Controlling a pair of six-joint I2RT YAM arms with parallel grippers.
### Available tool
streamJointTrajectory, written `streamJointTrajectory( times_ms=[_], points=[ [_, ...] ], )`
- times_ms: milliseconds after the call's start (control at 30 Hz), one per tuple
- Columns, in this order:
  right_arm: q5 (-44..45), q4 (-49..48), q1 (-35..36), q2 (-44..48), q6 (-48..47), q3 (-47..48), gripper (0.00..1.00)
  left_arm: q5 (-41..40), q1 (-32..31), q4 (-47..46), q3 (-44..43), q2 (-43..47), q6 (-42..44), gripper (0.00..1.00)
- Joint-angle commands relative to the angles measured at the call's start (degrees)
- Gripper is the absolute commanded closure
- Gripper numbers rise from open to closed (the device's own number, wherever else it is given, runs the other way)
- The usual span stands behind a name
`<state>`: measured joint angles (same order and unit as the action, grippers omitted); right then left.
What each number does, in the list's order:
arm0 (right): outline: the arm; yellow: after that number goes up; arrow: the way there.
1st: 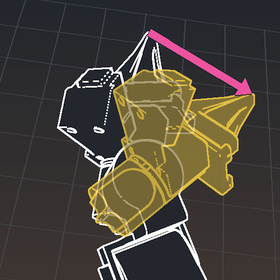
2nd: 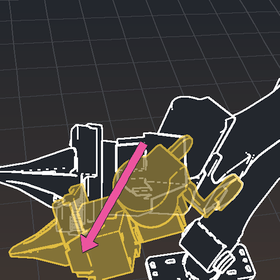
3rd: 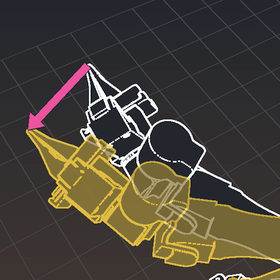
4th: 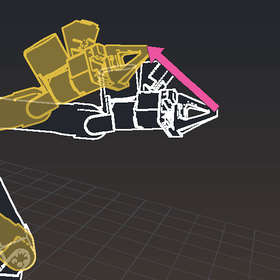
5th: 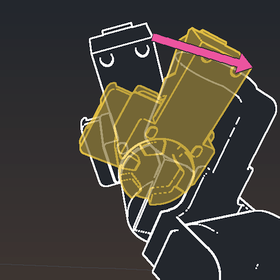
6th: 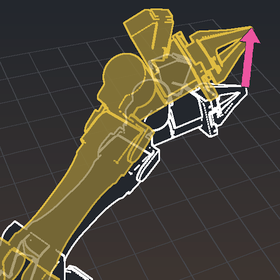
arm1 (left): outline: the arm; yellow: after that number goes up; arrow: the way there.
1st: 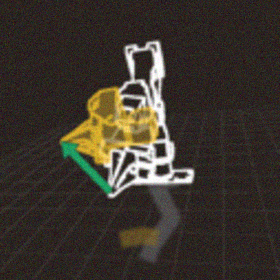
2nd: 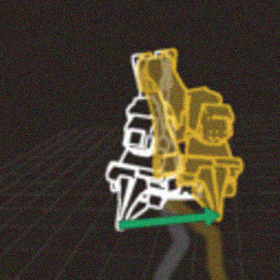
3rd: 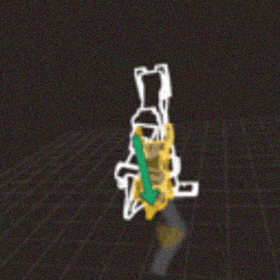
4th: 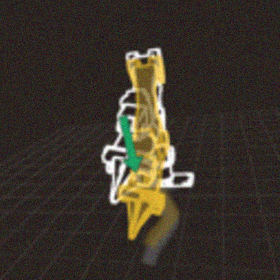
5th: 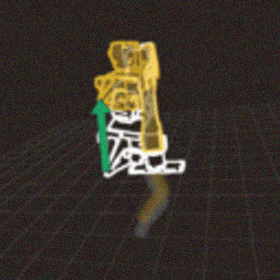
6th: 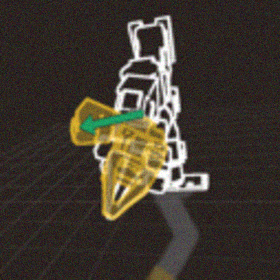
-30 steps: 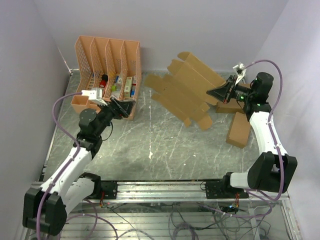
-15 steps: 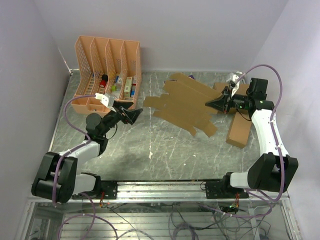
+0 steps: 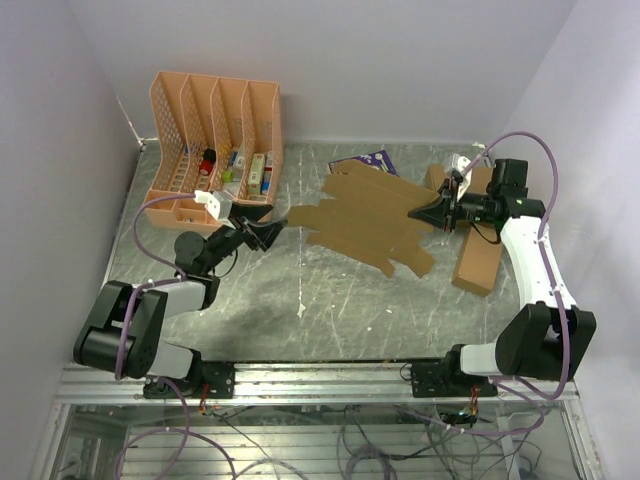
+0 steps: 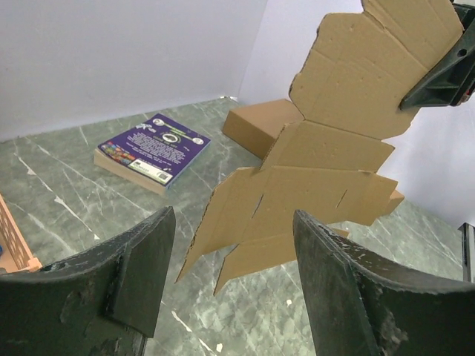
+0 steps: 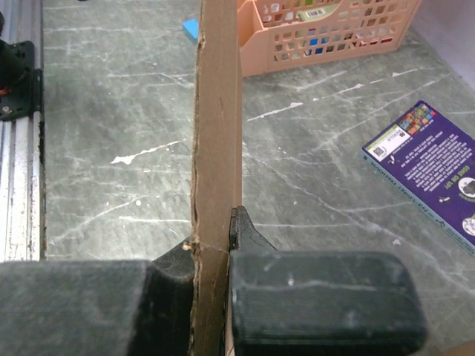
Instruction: Fold the paper box
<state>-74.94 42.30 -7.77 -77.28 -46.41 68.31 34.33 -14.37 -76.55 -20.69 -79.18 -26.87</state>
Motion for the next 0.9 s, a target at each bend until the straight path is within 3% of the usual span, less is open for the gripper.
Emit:
streamJointTrajectory(
  times_ms=[0, 200, 433, 567, 767, 867],
  points=[
    [2.7, -5.1, 0.5, -1.0, 3.9, -1.1, 1.0, 0.6, -0.6, -3.1, -1.9, -1.2, 0.7, 0.25],
    [8.8, -10.2, 1.1, -1.8, 7.8, -2.6, 1.0, -4.1, -0.8, 12.4, -6.4, -4.1, 1.4, 0.26],
    [13.1, -12.2, 2.8, -1.2, 6.3, -4.3, 1.0, -10.5, -0.8, 14.1, -2.7, -4.1, -4.5, 0.26],
    [15.6, -12.5, 4.1, -1.9, 5.7, -4.6, 1.0, -11.9, -0.8, 22.7, -3.1, -2.1, -7.1, 0.27],
    [17.8, -14.0, 4.7, -2.8, 6.0, -5.5, 1.0, -11.1, -0.8, 45.0, -8.9, 1.0, -18.0, 0.29],
    [16.5, -12.5, 4.8, -3.3, 4.5, -5.2, 1.0, -8.5, -1.9, 45.0, -7.2, 1.1, -26.0, 0.37]
  ],
)
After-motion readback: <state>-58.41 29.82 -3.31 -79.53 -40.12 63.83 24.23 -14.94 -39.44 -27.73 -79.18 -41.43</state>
